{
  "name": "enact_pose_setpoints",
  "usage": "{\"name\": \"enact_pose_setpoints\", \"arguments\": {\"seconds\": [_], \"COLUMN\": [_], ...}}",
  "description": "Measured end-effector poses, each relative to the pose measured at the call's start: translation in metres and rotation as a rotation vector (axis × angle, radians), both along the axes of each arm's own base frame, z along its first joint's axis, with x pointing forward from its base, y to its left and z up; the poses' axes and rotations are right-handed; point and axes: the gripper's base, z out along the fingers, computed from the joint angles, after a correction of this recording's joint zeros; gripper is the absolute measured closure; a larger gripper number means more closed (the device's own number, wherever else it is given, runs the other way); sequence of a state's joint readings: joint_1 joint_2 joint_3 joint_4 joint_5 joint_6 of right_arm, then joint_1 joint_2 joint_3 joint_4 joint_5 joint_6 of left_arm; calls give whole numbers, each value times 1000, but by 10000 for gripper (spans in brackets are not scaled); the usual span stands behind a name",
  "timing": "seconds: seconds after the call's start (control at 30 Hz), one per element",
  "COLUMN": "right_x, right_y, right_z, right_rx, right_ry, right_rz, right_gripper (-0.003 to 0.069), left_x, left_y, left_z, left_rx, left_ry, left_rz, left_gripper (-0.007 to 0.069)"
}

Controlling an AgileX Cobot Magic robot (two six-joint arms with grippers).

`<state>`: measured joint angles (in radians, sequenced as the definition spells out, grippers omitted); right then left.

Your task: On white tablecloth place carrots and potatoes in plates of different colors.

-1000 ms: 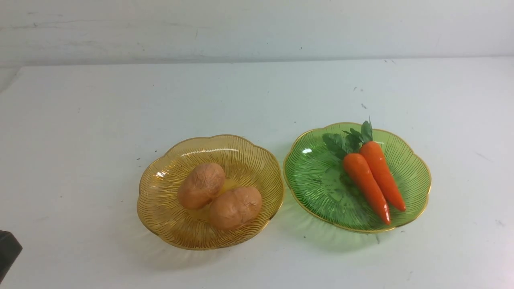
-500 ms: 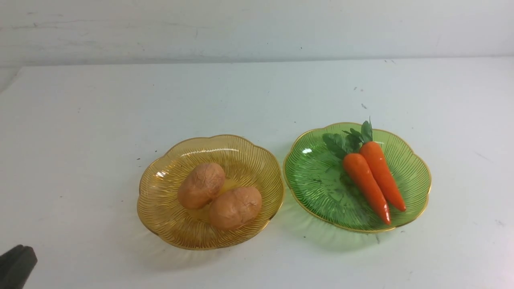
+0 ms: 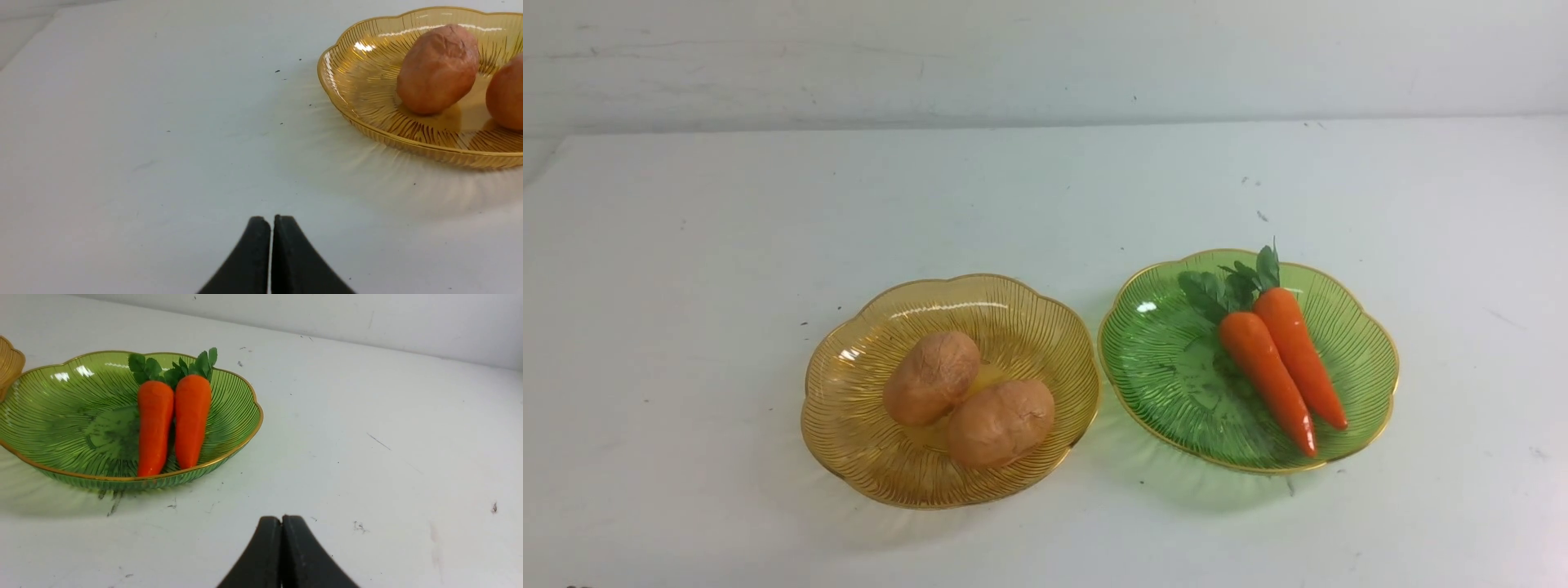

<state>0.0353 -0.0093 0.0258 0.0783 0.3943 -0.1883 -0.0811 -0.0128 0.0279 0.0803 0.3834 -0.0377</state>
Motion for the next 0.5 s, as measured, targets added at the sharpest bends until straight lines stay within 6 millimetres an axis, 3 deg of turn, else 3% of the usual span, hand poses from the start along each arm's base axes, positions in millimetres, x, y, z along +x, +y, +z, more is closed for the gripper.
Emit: {"name": "enact_pose_setpoints", "arguments": {"seconds": [0.5], "right_x": [0], "right_y": [0], "right_z": [0], "right_rx": [0], "right_ry": [0], "right_rz": [0], "right_gripper": [674], "left_x": [0], "left_y": [3], "left_z": [0], "left_rx": [0], "left_ry": [0], "left_rz": [61], "left_gripper": [628]}}
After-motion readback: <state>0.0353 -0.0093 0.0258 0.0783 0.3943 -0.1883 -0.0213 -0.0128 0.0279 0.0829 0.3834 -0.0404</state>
